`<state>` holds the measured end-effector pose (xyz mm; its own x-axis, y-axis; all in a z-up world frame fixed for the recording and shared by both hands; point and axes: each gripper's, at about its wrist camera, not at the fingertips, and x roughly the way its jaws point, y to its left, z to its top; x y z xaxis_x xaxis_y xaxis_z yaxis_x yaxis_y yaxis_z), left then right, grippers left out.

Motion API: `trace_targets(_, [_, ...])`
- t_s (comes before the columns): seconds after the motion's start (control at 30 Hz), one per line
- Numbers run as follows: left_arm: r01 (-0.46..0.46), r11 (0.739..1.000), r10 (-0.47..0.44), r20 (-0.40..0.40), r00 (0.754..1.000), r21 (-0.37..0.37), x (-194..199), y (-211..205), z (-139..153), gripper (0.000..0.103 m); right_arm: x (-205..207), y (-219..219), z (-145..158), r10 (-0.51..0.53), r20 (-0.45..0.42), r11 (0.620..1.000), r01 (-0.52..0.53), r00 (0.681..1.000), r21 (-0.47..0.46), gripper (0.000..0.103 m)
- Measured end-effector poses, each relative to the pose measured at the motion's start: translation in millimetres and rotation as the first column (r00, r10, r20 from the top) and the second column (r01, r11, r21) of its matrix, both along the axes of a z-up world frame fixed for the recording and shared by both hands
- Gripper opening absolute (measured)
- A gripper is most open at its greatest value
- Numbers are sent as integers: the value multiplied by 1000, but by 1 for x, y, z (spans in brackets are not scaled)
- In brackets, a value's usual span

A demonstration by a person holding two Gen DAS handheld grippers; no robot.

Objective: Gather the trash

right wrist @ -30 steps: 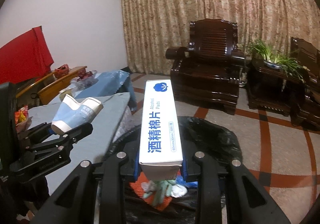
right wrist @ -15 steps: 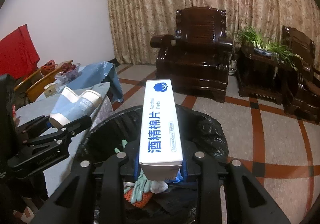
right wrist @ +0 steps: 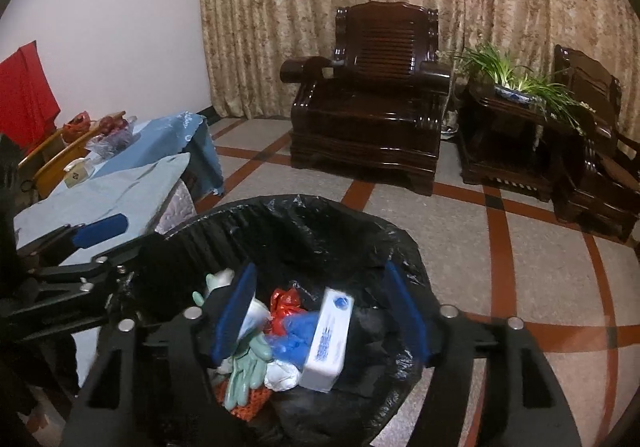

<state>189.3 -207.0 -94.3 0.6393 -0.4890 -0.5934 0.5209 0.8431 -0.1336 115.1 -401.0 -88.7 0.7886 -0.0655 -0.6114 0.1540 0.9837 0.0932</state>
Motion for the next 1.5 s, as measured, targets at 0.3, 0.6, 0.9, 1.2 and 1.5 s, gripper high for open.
trace_targets(0.3, [-59, 998, 59, 31, 998, 18, -17, 39, 24, 93, -18, 8, 14, 17, 1, 998, -17, 1000, 69, 97])
trace_targets(0.6, [-152, 987, 148, 74, 986, 49, -52, 76, 55, 97, -38, 43, 46, 78, 25, 996, -79, 997, 48, 97])
trace_targets(0.9, [-214, 976, 211, 84, 974, 35, -88, 105, 75, 97, -56, 66, 72, 105, 61, 994, -107, 993, 30, 97])
trace_targets(1.2, [-227, 974, 224, 109, 969, 16, -114, 118, 93, 97, -73, 89, 88, 145, 89, 989, -146, 985, 3, 97])
trace_targets(1.5, [-239, 971, 237, 156, 959, -7, -135, 124, 111, 97, -85, 103, 103, 173, 119, 985, -172, 978, -24, 97])
